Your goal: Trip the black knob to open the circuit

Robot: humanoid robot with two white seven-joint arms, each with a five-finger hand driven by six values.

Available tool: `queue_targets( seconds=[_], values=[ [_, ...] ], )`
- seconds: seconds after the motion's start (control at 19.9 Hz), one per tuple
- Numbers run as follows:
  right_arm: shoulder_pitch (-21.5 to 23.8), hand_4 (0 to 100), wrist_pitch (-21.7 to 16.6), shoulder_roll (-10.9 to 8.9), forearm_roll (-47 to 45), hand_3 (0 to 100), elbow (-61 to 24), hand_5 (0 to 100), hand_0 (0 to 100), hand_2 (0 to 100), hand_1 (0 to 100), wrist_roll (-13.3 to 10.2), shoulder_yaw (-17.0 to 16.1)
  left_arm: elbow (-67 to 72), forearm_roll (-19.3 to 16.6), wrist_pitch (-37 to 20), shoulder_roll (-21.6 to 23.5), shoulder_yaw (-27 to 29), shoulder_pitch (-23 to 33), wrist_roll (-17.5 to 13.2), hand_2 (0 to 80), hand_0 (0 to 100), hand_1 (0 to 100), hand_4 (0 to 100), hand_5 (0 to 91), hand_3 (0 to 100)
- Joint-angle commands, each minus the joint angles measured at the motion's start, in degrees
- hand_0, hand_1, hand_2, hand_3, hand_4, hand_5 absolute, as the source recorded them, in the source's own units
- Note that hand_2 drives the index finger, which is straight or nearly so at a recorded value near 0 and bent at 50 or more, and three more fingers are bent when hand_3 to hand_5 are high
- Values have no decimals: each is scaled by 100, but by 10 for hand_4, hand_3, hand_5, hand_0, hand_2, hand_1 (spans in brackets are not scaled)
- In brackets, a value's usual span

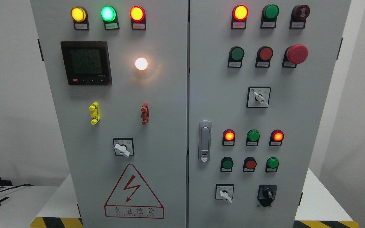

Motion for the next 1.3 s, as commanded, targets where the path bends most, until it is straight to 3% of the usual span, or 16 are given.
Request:
queue_targets(
  seconds=[0.0, 0.35, 0.5, 0.65, 0.8, 0.95, 1.15, 1.25],
  values=[
    [7, 149, -4, -14, 3, 266, 5, 121, 278, 199, 444, -1, -61, 0, -176, 2, 4, 0, 0, 2, 0, 120, 389, 0, 0, 0],
    [111, 150, -4, -84, -5, 266, -144, 124, 279, 199, 444, -1, -61, 0, -176, 2, -5, 0, 0, 2, 0, 120, 389, 0, 0, 0],
    [673, 152, 58, -303, -23, 267, -1082, 127, 279, 199, 444, 34, -53, 0, -176, 2, 4, 0, 0, 2, 0, 120, 389, 0, 0, 0],
    [1261, 163, -3, -584, -67, 271, -2171, 146, 280, 200, 444, 341, -26, 0, -176, 2, -5, 0, 0, 2, 0, 120, 389, 0, 0, 0],
    [1956, 179, -74, -813, -93, 282, -3428, 165, 283, 207, 446, 377, -105, 0, -176, 2, 4, 0, 0, 2, 0, 120, 389, 0, 0, 0],
    [2615, 200, -468, -910, -452, 295, -4553, 185, 287, 216, 450, 403, -105, 0, -176, 2, 4, 0, 0, 2, 0, 120, 389, 0, 0, 0],
    [3678, 247, -1285, -1182, -875, 332, -6012, 230, 295, 229, 468, 877, -166, 0, -176, 2, 4, 0, 0, 2, 0, 120, 389, 0, 0, 0],
    [4100, 267, -1645, -1183, -884, 349, -6479, 247, 300, 237, 481, 931, -394, 0, -176, 2, 4, 0, 0, 2, 0, 120, 389, 0, 0, 0]
  ],
)
